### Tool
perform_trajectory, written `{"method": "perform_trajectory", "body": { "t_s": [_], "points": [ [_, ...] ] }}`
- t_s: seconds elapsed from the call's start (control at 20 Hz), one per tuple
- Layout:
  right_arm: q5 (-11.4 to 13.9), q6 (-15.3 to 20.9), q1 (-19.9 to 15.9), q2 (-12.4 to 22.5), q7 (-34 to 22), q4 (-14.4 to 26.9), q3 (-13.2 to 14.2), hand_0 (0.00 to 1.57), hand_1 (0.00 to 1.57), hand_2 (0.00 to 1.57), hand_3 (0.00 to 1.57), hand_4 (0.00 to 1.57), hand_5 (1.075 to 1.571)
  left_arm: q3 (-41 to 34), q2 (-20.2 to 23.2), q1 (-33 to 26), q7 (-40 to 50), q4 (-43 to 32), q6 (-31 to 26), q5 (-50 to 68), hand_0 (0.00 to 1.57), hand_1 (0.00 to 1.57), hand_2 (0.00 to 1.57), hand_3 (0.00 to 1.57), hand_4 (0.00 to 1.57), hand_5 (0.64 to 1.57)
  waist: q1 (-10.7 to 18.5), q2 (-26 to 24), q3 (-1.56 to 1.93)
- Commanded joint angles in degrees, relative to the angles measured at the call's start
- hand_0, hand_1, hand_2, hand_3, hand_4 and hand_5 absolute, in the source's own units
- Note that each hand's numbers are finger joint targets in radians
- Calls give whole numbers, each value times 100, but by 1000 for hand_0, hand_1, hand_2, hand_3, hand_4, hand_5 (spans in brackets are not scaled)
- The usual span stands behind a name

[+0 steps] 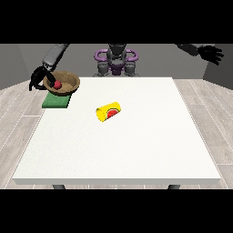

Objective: Pick the cup and pour the ball into the bowl, then pick the bowl and place it on the pad

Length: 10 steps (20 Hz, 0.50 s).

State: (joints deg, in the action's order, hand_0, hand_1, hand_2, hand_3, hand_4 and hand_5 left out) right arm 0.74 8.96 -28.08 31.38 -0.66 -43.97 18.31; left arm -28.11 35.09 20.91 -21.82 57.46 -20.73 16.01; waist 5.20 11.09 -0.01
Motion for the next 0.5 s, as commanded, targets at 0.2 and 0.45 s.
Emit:
{"method": "perform_trajectory", "body": {
  "t_s": [0.2,0.45],
  "points": [
    [-36,178,-225,819,117,690,532,1549,1549,1571,1036,0,1560,-263,341,32,-180,-91,-299,244,0,0,0,0,1186,1557,152,465,7],
    [-136,160,-580,423,399,1193,517,420,420,562,917,0,1518,-103,276,284,90,228,-102,269,0,0,0,0,1174,1549,162,661,9]
  ]
}}
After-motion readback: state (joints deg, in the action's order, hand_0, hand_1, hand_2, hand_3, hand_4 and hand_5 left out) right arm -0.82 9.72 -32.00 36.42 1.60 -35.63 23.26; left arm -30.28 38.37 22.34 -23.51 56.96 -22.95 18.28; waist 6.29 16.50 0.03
